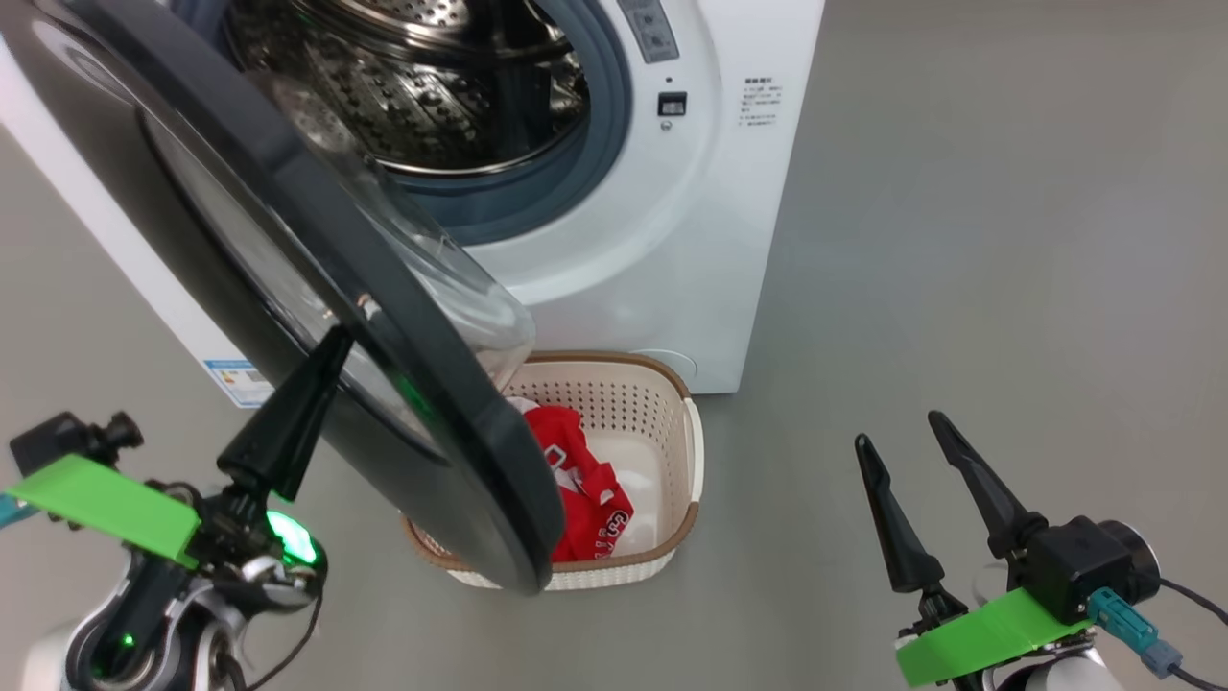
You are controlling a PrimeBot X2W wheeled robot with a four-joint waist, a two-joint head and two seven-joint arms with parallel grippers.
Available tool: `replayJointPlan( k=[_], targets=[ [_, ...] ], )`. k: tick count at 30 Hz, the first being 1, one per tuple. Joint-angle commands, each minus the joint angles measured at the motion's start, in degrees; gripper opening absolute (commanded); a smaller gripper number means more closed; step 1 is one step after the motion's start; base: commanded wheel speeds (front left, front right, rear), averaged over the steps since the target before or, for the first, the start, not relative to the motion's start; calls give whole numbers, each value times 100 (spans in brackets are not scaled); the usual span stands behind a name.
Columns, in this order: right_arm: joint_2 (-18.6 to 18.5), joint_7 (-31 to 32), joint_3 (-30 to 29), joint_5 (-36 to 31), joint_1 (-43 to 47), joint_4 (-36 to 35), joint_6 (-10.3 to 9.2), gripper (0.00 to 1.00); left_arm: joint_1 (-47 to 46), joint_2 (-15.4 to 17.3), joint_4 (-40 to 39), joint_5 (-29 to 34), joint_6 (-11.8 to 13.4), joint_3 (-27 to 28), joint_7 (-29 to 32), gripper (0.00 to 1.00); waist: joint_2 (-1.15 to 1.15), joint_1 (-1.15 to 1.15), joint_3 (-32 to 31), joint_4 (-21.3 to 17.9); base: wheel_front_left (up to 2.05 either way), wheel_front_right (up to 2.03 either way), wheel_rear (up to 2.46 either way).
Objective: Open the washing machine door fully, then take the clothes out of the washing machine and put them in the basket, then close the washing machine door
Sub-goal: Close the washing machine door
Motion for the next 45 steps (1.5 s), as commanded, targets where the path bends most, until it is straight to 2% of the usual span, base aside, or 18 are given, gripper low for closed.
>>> replayJointPlan(
  k=[1,11,28,45],
  targets=[
    [-22,-37,141,84,-224,-162,28,100,-264,91,-125,-68,-104,107,-13,0,-1,0,124,-109,0,0,0],
    [-22,-37,112,84,-423,-182,28,100,-807,91,148,-339,-286,-138,-364,0,-1,0,484,-360,0,0,0],
    [-22,-37,152,104,-634,-234,28,100,-1793,91,819,-187,-619,-518,-1019,0,-1,0,912,-655,0,0,0],
    [-22,-37,171,71,-852,-314,28,100,-2842,91,1542,-53,-943,-653,-1601,0,-1,0,1439,-858,0,0,0]
  ],
)
